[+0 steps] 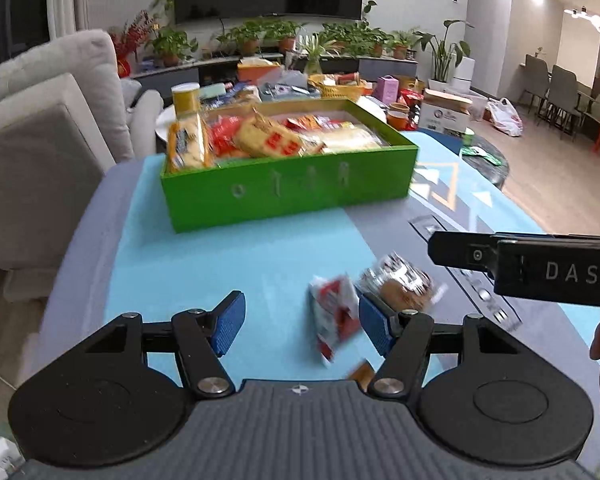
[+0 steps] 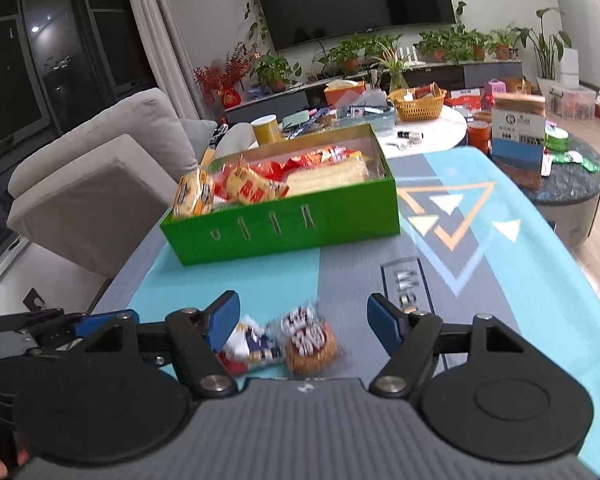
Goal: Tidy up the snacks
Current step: 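Reach the left tool to the red-white snack bag while the right tool reaches the round pastry pack, then grasp the red-white snack bag with the left tool while the right tool grasps the round pastry pack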
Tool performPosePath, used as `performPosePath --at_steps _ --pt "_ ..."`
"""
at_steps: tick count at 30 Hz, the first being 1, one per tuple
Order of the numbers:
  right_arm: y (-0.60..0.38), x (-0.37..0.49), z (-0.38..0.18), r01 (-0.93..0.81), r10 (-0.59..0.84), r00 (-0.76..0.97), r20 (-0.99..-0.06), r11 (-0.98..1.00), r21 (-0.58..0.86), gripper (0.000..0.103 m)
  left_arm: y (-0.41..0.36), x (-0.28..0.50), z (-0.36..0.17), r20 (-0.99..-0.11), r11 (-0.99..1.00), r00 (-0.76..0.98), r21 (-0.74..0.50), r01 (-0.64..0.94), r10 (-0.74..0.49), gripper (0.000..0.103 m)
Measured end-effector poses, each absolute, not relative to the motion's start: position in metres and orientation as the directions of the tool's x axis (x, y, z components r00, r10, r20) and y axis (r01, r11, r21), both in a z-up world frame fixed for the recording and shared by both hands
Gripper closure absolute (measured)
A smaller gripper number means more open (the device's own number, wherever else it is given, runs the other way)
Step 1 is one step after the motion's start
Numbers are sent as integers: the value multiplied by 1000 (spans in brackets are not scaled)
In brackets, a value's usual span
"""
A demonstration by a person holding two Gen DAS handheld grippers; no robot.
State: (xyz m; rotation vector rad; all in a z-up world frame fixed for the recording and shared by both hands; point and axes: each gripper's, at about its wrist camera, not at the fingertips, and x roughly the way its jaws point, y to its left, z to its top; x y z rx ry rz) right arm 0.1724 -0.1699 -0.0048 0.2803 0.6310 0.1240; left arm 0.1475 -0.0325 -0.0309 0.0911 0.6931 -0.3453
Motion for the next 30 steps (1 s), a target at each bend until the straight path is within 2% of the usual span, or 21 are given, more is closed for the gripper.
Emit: performPosePath --at_steps 19,30 --pt "-182 179 -37 -30 205 777 -596 957 290 40 -61 170 -61 -706 933 657 -14 358 -263 43" --pt "-194 189 -44 -11 209 772 -601 949 316 40 -71 190 -73 -708 923 646 -19 385 -284 43"
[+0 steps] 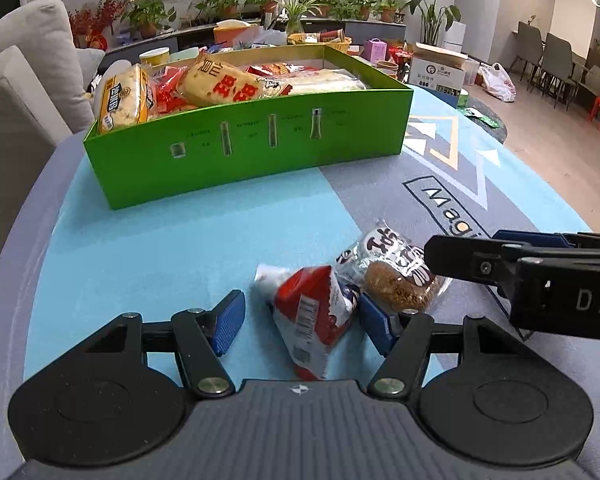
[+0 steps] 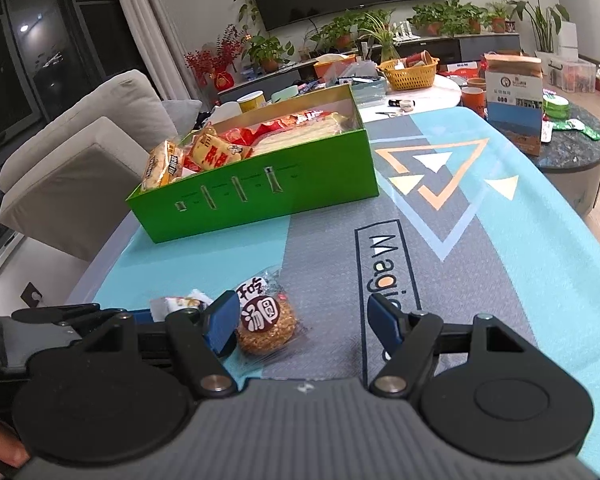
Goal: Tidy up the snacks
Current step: 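Grasp the red-white snack bag with the left tool while the right tool grasps the round pastry pack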
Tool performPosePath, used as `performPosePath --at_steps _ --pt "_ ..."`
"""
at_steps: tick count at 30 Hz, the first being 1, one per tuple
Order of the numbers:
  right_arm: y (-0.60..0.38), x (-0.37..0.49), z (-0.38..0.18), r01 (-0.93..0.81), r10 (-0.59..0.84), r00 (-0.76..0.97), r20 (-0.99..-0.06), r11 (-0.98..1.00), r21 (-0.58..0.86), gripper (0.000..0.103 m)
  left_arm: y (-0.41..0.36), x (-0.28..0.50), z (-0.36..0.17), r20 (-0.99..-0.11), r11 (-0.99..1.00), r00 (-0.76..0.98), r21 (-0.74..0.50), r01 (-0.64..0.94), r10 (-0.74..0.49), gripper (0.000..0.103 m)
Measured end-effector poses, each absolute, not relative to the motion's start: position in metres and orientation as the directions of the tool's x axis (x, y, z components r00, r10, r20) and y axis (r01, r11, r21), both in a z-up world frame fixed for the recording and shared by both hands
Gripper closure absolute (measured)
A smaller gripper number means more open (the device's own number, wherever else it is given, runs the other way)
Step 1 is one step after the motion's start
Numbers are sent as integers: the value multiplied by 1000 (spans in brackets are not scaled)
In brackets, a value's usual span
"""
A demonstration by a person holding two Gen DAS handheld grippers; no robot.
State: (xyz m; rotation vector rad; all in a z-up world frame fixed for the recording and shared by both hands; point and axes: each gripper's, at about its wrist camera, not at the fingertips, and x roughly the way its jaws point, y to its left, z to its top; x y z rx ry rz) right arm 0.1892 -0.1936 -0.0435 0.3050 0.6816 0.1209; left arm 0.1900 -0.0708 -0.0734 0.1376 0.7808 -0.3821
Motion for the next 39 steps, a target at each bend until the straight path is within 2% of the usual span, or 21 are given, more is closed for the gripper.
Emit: performPosePath --at_steps 1,2,6,18,26,31,39 --pt "-193 190 -45 -8 206 769 -604 950 314 40 -70 191 -73 -705 922 648 -20 388 -288 44" --pt "-193 190 -46 -6 204 767 -608 950 312 40 -70 190 -74 -699 920 652 -21 392 -293 49" --pt "-190 193 -49 -4 207 758 -618 950 314 40 -63 189 -73 -688 920 657 -40 390 -309 51" --pt "-168 195 -43 -108 245 748 -617 962 251 40 -22 180 -56 -630 953 738 -10 303 -241 52" --pt "-158 205 -54 -81 199 720 -665 975 205 40 1 184 -61 -639 959 726 -70 276 -256 52" --pt "-149 206 -55 -82 163 727 -666 985 152 40 2 191 -73 -674 958 693 -85 272 -257 52" --pt "-137 206 -59 -85 84 744 -663 996 31 41 -4 187 -79 -637 958 732 -36 285 -242 51"
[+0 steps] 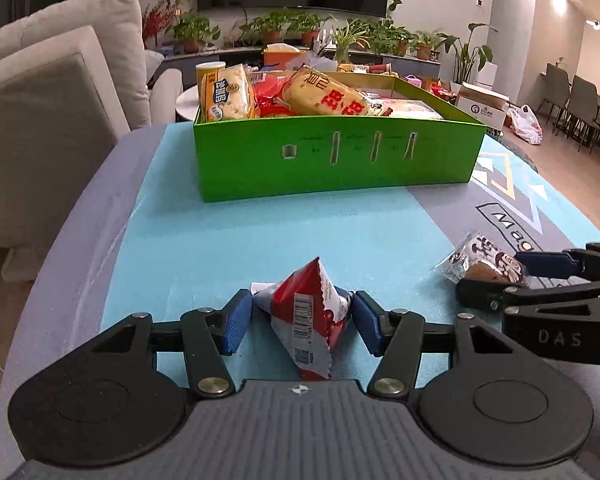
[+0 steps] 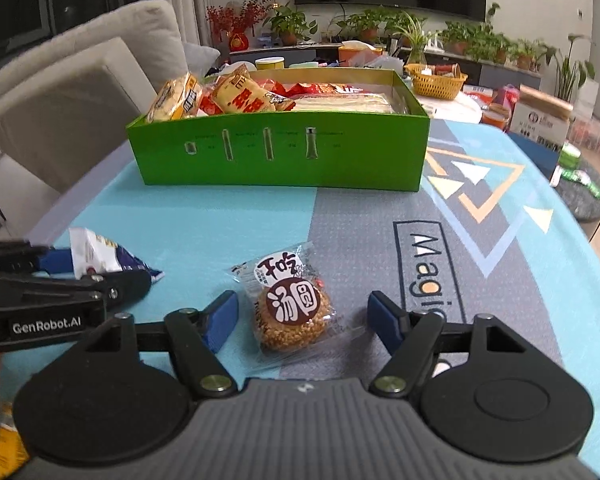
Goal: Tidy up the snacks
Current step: 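Grasp the red-white snack bag with the left tool while the right tool grasps the round pastry pack, then carry both packs over the green box and open both tools to drop them in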
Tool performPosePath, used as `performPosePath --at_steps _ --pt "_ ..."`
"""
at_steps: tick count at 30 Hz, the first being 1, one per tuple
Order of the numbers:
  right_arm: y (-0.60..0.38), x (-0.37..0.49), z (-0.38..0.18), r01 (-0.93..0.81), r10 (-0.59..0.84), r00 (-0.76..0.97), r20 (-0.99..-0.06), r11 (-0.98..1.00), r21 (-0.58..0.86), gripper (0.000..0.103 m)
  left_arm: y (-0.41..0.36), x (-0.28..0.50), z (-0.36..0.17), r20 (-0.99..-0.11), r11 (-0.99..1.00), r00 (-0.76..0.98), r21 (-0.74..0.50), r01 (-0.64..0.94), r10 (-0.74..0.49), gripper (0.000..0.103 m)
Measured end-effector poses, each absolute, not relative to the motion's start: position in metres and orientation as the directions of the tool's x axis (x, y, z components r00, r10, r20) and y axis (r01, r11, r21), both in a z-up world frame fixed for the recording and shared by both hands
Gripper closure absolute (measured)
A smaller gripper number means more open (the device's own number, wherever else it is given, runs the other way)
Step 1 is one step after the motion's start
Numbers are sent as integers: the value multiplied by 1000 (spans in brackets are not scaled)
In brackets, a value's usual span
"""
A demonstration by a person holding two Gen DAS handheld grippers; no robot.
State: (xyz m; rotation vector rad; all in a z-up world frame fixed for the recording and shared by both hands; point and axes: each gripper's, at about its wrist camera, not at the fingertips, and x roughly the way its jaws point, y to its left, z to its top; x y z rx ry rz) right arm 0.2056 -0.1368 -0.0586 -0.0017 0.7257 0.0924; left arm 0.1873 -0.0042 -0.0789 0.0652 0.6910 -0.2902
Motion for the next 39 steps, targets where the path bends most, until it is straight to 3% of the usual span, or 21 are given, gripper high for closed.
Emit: performPosePath --at_steps 7,19,34,39 --pt "-146 201 -53 -61 151 740 -655 986 158 45 2 185 -72 -640 958 723 -83 273 -261 53" --pt "-136 166 -19 -97 179 783 -596 981 168 48 8 147 -43 -578 959 771 -76 273 -266 55" --pt "-125 184 -44 -24 89 735 -673 994 105 47 13 123 -26 -549 962 796 -58 267 -254 55" --pt "-130 182 -47 11 89 725 -683 990 142 54 15 127 -33 -566 966 787 -73 250 -246 55"
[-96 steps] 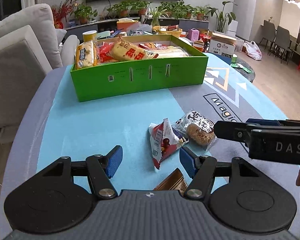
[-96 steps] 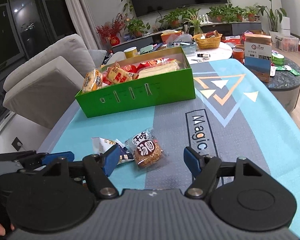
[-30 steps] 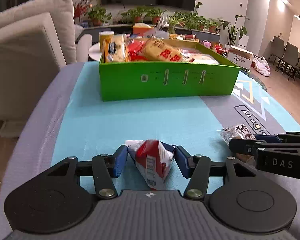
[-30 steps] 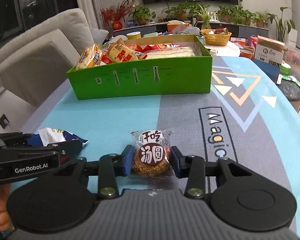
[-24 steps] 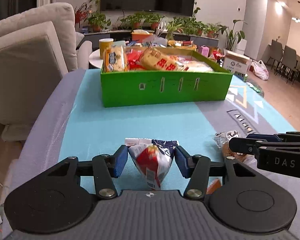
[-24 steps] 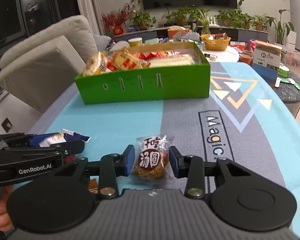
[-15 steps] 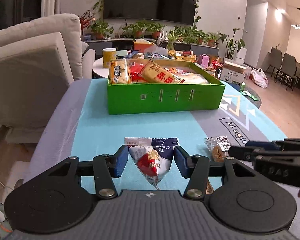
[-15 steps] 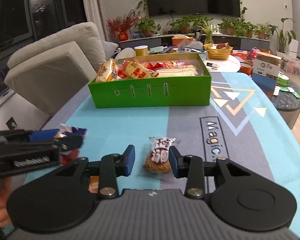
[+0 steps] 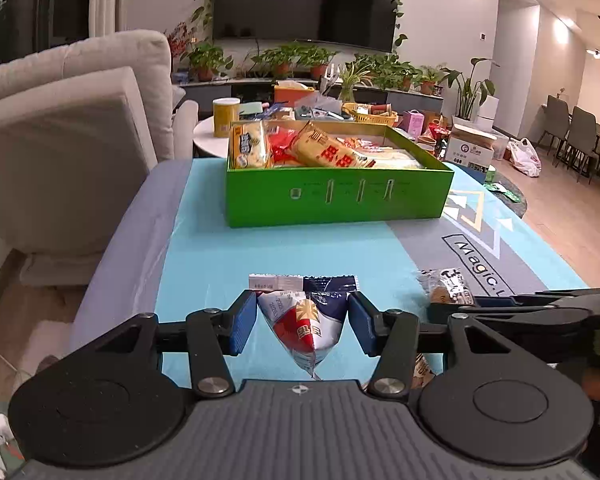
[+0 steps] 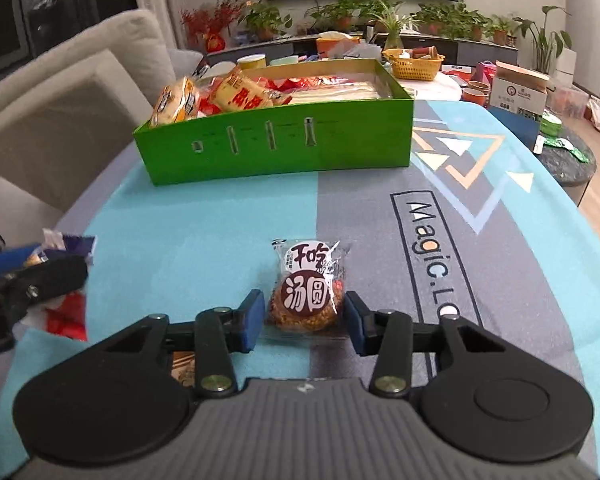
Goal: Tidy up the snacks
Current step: 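Carry both packs over the green box and open both tools to drop them in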
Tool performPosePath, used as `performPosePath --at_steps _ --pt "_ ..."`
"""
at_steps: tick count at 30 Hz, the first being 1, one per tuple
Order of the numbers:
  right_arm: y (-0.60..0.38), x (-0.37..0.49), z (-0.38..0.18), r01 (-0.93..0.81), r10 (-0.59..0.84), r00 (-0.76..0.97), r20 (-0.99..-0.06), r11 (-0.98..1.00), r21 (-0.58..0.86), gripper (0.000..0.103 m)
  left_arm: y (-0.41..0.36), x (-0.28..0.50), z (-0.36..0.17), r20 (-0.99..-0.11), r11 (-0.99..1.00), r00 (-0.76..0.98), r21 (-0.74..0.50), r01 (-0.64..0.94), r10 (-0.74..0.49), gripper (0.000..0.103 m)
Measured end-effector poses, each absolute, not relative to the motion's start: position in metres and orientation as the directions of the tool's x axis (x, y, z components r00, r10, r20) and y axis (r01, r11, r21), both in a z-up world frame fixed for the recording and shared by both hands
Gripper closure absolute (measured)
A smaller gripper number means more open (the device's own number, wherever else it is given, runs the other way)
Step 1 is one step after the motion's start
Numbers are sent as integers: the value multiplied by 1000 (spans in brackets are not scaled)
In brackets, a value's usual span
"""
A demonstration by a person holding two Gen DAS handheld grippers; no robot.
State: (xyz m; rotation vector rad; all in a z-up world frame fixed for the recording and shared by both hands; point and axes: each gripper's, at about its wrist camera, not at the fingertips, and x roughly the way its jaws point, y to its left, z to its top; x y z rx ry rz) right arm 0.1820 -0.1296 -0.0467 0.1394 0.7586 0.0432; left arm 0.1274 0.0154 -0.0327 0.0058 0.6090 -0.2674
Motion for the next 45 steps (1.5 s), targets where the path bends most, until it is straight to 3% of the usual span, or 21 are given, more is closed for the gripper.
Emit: performPosePath --at_steps 5,9,14,16,17,19,21,25,27,31,45 --pt "-135 172 -34 17 106 749 -654 984 179 56 14 125 -32 -564 962 784 -77 262 -259 55" --pt "-136 169 -25 -2 137 763 -632 978 210 73 15 123 -29 -555 962 790 -77 263 -260 55" --pt "-134 171 -23 -15 115 756 -644 987 159 72 19 122 -28 -552 964 794 -79 254 -254 55" --pt "-136 172 -27 1 103 752 -651 988 157 54 19 121 -28 -554 964 793 -78 252 -253 55" --pt "-136 173 -30 -3 101 753 -650 989 149 36 19 122 -29 -556 965 792 -78 252 -251 55" --pt "-131 174 -34 -40 96 754 -650 994 100 30 18 123 -30 -562 964 788 -75 254 -252 55" --pt "-124 179 -41 -76 82 729 -679 996 39 30 16 125 -31 -565 964 785 -74 257 -253 55" --pt "-122 189 -52 -85 102 689 -718 995 59 31 13 129 -33 -574 963 779 -69 259 -251 55" --pt "-123 189 -53 -79 81 698 -712 996 36 47 13 131 -35 -577 963 777 -69 261 -252 55" --pt "-130 187 -47 -78 106 688 -718 994 72 51 14 130 -34 -560 963 787 -81 258 -258 55" --pt "-128 181 23 -136 189 813 -551 981 136 52 13 138 -7 -524 964 813 -69 257 -255 55"
